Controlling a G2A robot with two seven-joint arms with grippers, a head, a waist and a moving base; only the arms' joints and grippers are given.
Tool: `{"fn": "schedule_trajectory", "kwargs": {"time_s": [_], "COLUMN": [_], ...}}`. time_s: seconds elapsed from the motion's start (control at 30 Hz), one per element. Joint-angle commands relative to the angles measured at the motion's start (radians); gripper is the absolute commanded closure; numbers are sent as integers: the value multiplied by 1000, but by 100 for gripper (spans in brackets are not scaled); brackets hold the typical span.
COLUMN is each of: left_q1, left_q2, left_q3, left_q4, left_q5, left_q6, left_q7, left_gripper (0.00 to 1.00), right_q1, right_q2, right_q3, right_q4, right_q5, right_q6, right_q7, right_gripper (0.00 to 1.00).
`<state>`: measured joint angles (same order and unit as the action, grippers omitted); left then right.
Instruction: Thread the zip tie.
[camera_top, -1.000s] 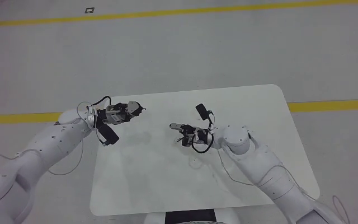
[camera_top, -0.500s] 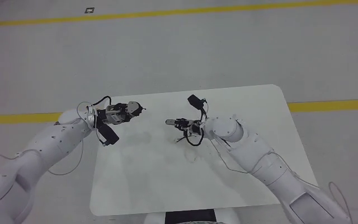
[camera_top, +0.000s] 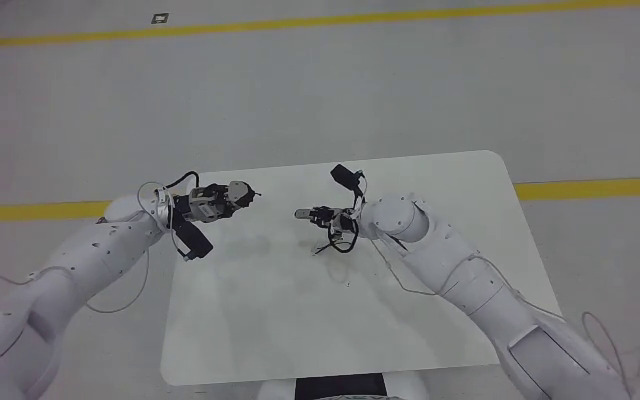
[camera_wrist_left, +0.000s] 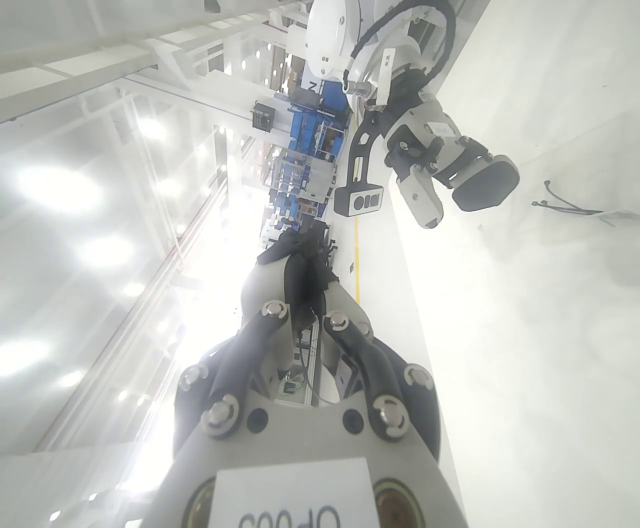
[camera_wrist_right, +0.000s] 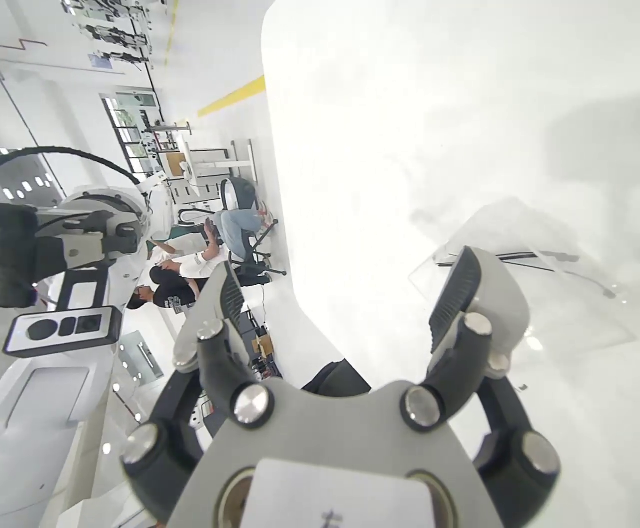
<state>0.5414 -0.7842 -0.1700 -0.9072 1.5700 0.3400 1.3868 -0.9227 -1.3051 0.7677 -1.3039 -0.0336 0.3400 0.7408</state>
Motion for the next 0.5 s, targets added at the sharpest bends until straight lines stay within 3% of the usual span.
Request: {"fn": "schedule_trajectory", "kwargs": {"time_s": [0.0, 0.2, 0.47], "left_q1": [0, 0, 0], "left_q2": [0, 0, 0], "left_q3": [0, 0, 0], "left_q4": [0, 0, 0], "left_q5": [0, 0, 0], "left_q6": [0, 0, 0], "left_q7": [0, 0, 0], "left_gripper": [100, 100, 100], "right_q1": [-10, -9, 27], "right_q2": [-1, 0, -23], "right_q3": [-4, -14, -32], "right_q4": [-12, -35, 9], "right_q5": [5, -67, -195], "right_q6": [-13, 0, 0], "right_q7": [3, 15, 88], "right_gripper": [0, 0, 0]}}
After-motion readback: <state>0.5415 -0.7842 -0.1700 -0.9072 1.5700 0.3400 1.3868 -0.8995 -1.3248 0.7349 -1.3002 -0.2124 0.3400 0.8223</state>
